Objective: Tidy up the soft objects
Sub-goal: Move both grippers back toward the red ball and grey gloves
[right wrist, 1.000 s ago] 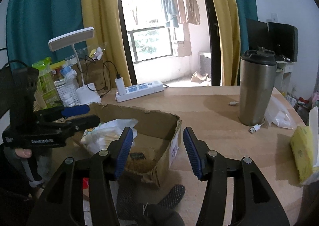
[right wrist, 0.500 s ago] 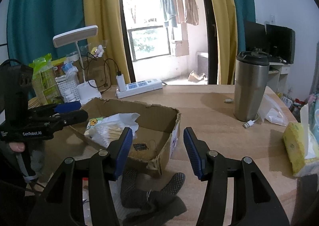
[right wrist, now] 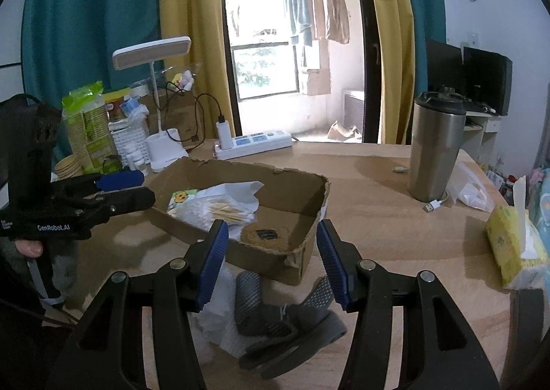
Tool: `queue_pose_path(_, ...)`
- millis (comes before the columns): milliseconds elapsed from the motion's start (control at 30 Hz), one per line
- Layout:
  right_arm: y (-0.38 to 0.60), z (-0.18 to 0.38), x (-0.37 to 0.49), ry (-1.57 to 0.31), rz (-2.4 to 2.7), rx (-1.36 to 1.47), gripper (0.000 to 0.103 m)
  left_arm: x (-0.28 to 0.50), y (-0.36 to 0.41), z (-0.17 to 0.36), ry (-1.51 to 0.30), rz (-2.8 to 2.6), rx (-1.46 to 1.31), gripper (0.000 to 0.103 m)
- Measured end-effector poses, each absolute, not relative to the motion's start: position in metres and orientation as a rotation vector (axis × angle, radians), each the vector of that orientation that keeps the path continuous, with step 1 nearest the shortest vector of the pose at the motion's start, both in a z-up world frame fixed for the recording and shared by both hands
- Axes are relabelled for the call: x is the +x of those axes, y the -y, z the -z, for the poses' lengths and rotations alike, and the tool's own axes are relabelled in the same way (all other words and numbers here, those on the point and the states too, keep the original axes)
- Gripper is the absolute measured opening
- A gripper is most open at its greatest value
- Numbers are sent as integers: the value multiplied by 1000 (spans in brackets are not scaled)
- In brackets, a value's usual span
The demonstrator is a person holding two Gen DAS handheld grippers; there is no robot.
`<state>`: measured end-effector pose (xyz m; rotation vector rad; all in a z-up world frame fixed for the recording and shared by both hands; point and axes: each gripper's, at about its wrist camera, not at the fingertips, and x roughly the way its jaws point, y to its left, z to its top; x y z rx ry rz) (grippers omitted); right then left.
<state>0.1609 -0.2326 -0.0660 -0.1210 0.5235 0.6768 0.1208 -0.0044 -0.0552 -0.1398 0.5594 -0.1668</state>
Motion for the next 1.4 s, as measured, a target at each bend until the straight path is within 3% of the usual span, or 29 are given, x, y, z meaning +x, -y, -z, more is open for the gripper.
queue_pose_path(1400, 200, 135, 111, -755, -850, -149, 57, 85, 10, 102, -722, 144, -196, 75)
